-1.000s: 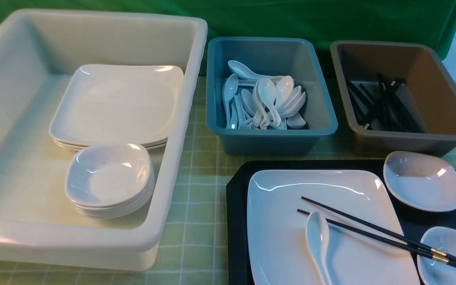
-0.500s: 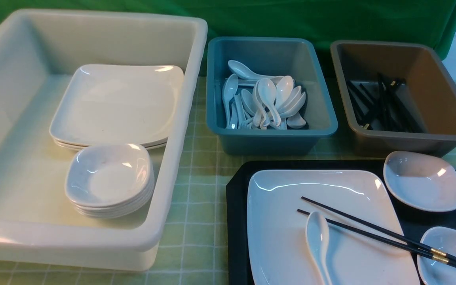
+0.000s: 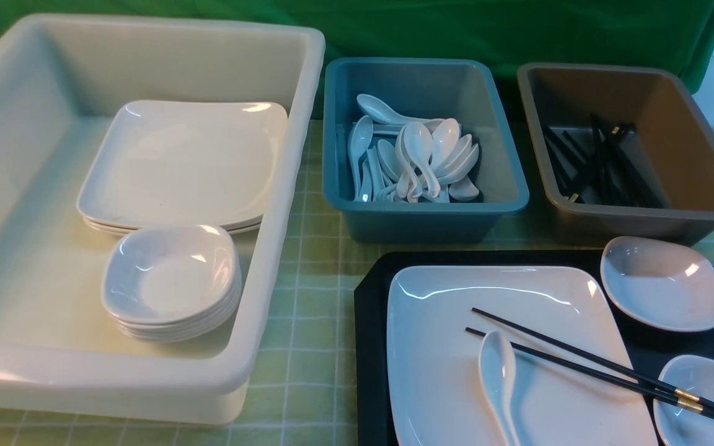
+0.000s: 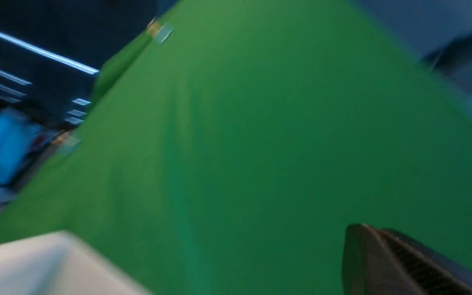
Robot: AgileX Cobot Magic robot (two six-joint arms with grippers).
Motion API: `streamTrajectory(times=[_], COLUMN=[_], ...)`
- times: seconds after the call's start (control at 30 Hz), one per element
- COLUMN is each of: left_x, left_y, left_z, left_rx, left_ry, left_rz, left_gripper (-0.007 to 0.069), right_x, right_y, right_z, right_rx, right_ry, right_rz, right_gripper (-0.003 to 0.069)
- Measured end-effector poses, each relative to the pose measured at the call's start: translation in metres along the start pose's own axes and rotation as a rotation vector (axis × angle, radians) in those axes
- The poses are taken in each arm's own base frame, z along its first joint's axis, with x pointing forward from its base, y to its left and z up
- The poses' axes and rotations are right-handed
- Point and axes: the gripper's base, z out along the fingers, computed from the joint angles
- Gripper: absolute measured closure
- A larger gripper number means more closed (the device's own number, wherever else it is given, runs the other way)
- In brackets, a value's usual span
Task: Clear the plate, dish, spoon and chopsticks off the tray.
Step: Use the right arm to grab a pair of chopsticks from the plate
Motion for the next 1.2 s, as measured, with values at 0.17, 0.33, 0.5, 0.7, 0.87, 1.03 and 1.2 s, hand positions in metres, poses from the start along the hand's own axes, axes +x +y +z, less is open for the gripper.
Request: streamTrajectory(times=[0.17,0.33,0.5,0.7,0.87,1.03,1.2], left_x=[-0.043,-0.068,-0.032,0.046,0.075,0.093,0.111], left_y=[-0.048,-0.079,-0.073,-0.041,-0.034,-0.061,-0.093], left_z=[0.032,0.094,0.133,0.168,0.173,0.163,0.146], left_rx=[0.05,-0.206,-0.261,-0.191,-0.12,0.049,0.233], left_ry=[0.084,0.535,1.063,1.476,1.6,1.669,1.76], left_rz=[-0.01,0.177,0.326,0.239,0.248,0.313,0.355], left_gripper=[0.063,0.063,0.063,0.0634,0.0643,0.0643,0.0643], right_x=[-0.015,-0.024,-0.058,-0.105,-0.084,-0.04,-0.022], right_y=[0.004,0.008,0.046,0.086,0.109,0.16,0.188], right_z=[-0.001,-0.003,-0.002,0.032,0.057,0.06,0.082], right_rx=[-0.073,-0.129,-0.229,-0.197,-0.151,-0.306,-0.359], right_ry=[-0.161,-0.243,-0.091,0.336,0.9,1.328,1.386], right_rz=[0.302,0.33,0.085,-0.236,-0.475,-0.736,-0.865], right_gripper=[0.0418,0.0427,0.0583,0.0664,0.0667,0.0668,0.0668])
